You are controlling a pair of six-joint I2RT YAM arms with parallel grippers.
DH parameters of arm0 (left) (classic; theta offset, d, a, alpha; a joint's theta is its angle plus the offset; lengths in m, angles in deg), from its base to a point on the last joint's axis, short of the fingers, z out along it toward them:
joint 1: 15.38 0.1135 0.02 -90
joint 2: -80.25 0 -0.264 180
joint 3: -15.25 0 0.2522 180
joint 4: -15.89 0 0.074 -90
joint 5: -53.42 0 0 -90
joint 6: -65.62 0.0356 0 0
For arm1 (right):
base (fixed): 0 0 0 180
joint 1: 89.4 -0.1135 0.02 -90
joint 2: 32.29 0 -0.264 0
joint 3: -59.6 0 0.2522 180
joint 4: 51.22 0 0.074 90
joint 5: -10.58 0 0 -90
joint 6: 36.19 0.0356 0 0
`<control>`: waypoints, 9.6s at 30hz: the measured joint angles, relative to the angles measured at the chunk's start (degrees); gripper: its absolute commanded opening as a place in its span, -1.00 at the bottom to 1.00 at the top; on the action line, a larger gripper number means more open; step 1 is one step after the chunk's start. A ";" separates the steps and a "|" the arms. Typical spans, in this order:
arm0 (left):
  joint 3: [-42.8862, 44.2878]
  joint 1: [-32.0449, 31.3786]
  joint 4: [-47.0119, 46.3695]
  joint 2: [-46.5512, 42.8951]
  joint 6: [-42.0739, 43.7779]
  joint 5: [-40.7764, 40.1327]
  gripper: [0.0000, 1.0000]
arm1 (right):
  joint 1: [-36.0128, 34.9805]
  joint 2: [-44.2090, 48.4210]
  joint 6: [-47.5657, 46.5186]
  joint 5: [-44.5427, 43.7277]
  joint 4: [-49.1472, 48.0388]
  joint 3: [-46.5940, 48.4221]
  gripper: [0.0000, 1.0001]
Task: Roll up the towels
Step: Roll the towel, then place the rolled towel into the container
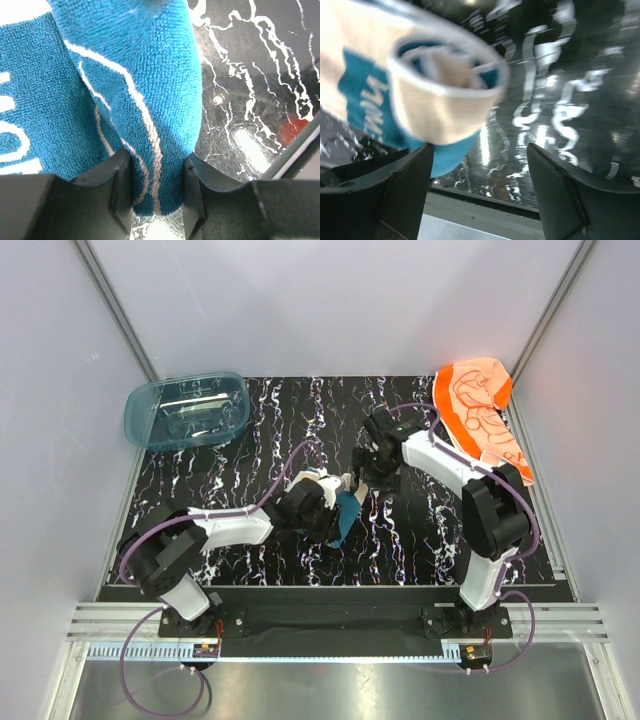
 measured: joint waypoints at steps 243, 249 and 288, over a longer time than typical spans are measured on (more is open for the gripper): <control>3.15 10.75 2.29 -0.57 -5.20 9.70 -0.61 | -2.64 18.36 9.64 -7.04 -18.91 -16.13 0.99; 3.15 13.90 -0.57 1.81 -10.16 17.51 -0.60 | -2.73 23.10 11.78 -3.82 -26.60 -24.04 0.99; -1.38 23.78 -9.86 5.62 -22.21 37.55 0.79 | -5.62 -1.81 20.70 8.24 -78.68 -34.75 -0.36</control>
